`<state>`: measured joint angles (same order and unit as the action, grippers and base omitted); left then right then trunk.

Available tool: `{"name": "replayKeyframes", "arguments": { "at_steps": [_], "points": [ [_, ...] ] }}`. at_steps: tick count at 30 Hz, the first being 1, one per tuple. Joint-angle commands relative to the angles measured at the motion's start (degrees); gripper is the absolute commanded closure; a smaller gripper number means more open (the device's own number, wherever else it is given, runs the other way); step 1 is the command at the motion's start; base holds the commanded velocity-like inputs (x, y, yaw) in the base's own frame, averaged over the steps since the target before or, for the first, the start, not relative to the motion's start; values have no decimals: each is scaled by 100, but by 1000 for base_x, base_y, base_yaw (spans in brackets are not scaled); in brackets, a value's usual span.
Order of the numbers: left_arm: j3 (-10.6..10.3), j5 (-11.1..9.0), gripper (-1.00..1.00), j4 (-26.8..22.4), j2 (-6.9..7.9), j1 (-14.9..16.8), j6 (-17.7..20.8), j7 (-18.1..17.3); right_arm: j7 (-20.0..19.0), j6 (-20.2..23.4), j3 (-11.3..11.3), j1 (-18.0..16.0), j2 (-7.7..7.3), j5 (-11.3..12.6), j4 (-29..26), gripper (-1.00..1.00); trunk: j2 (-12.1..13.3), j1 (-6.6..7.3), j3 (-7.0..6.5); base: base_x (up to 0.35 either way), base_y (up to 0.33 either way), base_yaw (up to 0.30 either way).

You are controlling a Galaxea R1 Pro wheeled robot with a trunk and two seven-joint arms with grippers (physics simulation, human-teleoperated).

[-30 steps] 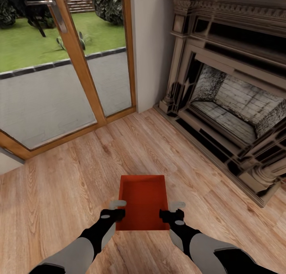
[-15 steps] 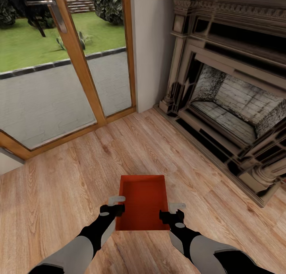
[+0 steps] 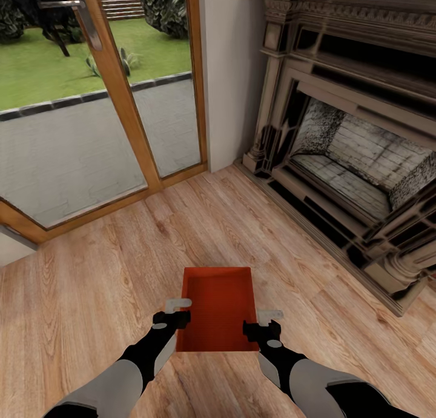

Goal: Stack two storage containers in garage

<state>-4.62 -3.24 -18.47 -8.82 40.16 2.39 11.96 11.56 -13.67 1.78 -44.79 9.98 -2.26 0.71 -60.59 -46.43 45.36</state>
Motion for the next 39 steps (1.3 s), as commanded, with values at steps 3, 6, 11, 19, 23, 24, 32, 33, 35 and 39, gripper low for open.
{"name": "replayKeyframes", "arguments": {
  "at_steps": [3, 6, 11, 19, 23, 24, 32, 33, 35, 39],
  "points": [
    [-48, -37, -100, -8, 5, 1, 25, 46, 34, -17, 16, -4, 2, -17, 8, -100, -3, 0, 4, 0, 0, 0],
    [-48, -37, -100, -3, 15, 1, 25, 52, 35, -21, 15, -4, 2, -19, 8, -100, -3, 0, 4, 0, 0, 0],
    [-49, -37, -100, 6, 21, 1, 25, 52, 32, -22, 15, -4, 2, -22, 8, -100, -203, -110, 93, 0, 0, 0],
    [-64, -51, -100, 39, 21, 1, 25, 48, 36, -22, 10, -4, 2, -36, 5, -100, -524, -286, 237, 0, 0, 0],
    [-77, -53, -100, 43, 25, 1, 22, 45, 33, -27, 7, -4, 2, -43, -28, -100, -684, -374, 309, 0, 0, 0],
    [-78, -54, -100, 44, 26, 1, 23, 45, 33, -30, 6, -4, 2, -44, -35, -100, -725, -396, 327, 0, 0, 0],
    [-81, -48, -100, 44, 34, 1, -6, 44, 33, -40, -19, -4, -15, -33, -70, -100, -1045, -571, 470, 0, 0, 0],
    [-79, -50, -100, 45, 36, 1, -33, 44, 32, -38, -26, -4, -18, -29, -71, -100, -1086, -593, 488, 0, 0, 0],
    [-76, -48, -100, 45, 37, 1, -100, 44, 31, -33, -33, -4, -16, -24, -73, -100, -1166, -637, 524, 0, 0, 0],
    [-70, -46, -100, 45, 43, 1, -150, 44, 30, -28, -36, -4, -10, -23, -79, -100, -1326, -725, 596, 0, 0, 0]
  ]
}}
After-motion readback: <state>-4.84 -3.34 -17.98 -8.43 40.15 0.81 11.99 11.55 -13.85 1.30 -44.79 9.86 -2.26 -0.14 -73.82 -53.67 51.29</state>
